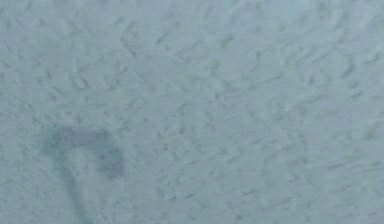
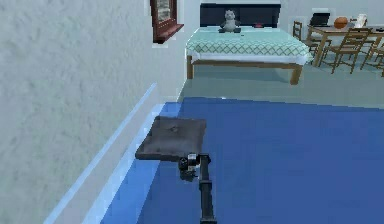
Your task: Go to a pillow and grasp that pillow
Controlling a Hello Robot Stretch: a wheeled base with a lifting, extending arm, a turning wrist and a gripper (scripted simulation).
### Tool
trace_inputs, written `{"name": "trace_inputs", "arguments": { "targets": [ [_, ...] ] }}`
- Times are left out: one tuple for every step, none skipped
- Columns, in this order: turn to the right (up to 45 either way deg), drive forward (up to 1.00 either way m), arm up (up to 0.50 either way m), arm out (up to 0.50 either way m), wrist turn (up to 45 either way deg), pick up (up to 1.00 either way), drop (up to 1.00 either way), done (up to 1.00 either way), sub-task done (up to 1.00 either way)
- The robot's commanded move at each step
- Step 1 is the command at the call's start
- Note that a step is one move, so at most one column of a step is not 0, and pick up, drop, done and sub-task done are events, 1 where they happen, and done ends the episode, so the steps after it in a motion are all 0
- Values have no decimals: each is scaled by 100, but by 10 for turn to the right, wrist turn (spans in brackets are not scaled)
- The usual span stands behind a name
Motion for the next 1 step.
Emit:
{"name": "trace_inputs", "arguments": {
  "targets": [
    [0, 0, 10, 0, 0, 0, 0, 0, 0]
  ]
}}
